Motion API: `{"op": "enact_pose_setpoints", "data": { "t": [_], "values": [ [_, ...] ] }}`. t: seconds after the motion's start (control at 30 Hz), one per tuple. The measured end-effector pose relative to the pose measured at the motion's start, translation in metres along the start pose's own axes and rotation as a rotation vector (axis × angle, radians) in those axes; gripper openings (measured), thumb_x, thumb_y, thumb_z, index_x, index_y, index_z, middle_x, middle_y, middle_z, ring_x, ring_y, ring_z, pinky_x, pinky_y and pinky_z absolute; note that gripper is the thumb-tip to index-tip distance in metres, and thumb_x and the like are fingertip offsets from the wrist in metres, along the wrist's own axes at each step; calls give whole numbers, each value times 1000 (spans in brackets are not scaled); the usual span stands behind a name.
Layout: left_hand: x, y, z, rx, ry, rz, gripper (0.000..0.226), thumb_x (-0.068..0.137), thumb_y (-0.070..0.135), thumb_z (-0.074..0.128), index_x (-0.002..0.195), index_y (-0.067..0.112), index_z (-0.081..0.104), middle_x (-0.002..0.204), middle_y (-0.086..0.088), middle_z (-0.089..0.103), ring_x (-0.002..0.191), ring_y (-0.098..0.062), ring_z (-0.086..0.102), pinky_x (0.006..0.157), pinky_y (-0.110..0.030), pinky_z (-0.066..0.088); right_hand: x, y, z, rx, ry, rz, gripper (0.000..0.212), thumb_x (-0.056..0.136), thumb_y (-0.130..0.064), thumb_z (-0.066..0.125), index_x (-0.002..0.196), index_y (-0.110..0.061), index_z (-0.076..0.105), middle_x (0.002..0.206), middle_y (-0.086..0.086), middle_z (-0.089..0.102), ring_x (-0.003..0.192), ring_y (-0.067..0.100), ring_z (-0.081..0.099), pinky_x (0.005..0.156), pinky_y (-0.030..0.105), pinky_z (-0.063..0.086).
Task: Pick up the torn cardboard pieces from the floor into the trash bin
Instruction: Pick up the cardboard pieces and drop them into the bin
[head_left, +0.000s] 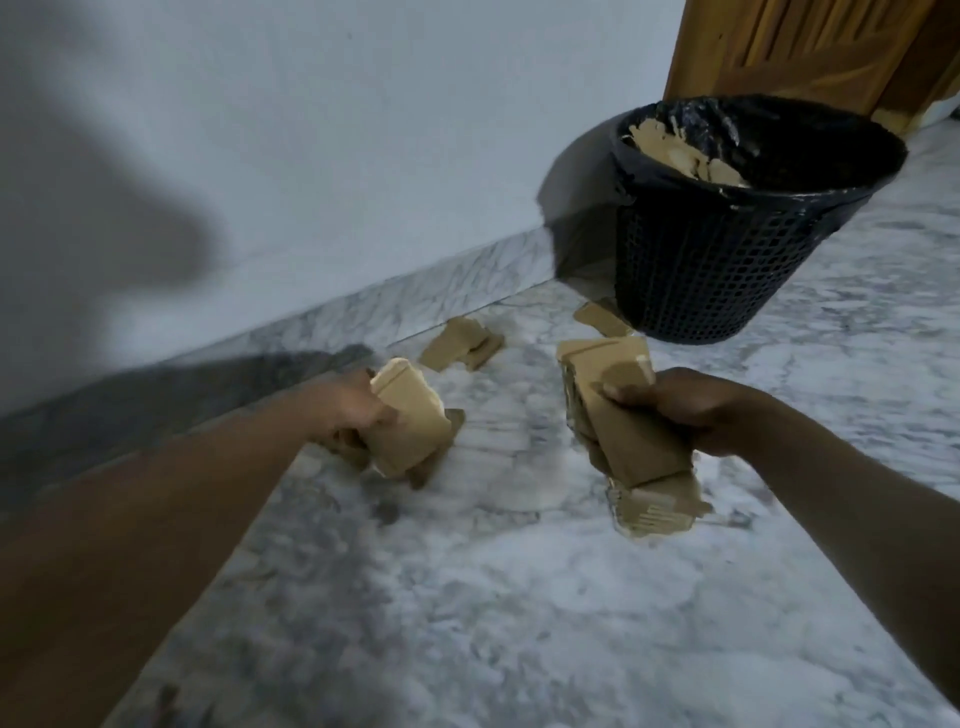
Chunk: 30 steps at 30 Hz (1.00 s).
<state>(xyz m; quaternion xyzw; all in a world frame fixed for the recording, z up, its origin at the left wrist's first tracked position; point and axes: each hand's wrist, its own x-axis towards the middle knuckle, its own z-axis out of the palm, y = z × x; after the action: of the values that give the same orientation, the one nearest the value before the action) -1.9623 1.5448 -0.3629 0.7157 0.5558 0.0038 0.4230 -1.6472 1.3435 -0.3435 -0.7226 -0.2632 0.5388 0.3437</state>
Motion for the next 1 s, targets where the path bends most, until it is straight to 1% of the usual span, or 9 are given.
{"op": "enact_pose_setpoints", "data": {
  "t": [0.07,0.2,0.37,0.47,0.6,0.7,0.83,0.9,1.0],
  "values": [
    [0,-15,-13,172,78,4,50,72,25,84,112,14,57,103,-7,61,94,-27,63,71,-35,57,12,-19,10,-176,-11,38,41,86,-35,74,110,-4,61,105,14,73,96,31,71,85,43,58],
    [6,-36,-4,336,-71,-108,45,79,28,79,115,10,56,110,-12,61,98,-30,64,69,-39,58,24,0,17,-649,24,197,81,71,-48,82,133,-6,53,131,12,59,115,31,61,99,39,51],
    [11,-38,-2,462,4,-106,64,85,38,73,136,8,50,133,-13,56,119,-26,57,84,-31,50,29,37,22,-1025,124,183,79,84,-56,67,143,-12,39,148,17,35,129,34,45,102,39,43],
    [18,-40,-10,393,37,-205,71,70,36,85,126,3,56,121,-16,62,108,-31,62,71,-33,54,27,43,24,-990,129,162,86,84,-55,69,150,-11,34,152,12,38,133,29,45,99,34,42],
    [16,-50,-24,434,62,-136,55,78,42,72,119,8,57,118,-12,58,107,-29,57,86,-35,49,19,40,27,-944,156,113,94,82,-56,71,152,-8,29,156,11,33,137,27,41,100,32,39],
    [4,-43,-38,348,29,-74,30,80,19,76,102,4,64,101,-13,65,88,-25,62,76,-36,56,17,30,29,-947,200,76,79,80,-54,74,138,-9,46,142,11,48,116,24,52,83,29,40],
    [-4,-20,-48,150,-168,39,26,75,15,80,97,12,66,88,-11,69,70,-22,65,56,-38,58,5,-5,29,-775,151,68,65,74,-48,81,120,-6,60,115,6,63,96,21,62,74,33,54],
    [-2,-6,-36,195,-197,68,27,78,17,79,101,14,65,94,-10,68,76,-22,67,55,-33,56,-6,-29,33,-667,145,44,57,70,-47,85,106,-7,66,106,8,68,94,25,67,82,39,58],
    [17,4,-6,546,-182,107,57,75,39,73,126,16,58,128,-11,60,106,-28,62,83,-38,56,-16,-67,51,-537,147,-28,38,72,-38,86,92,-11,67,97,7,70,88,22,68,67,30,56]
  ]
}}
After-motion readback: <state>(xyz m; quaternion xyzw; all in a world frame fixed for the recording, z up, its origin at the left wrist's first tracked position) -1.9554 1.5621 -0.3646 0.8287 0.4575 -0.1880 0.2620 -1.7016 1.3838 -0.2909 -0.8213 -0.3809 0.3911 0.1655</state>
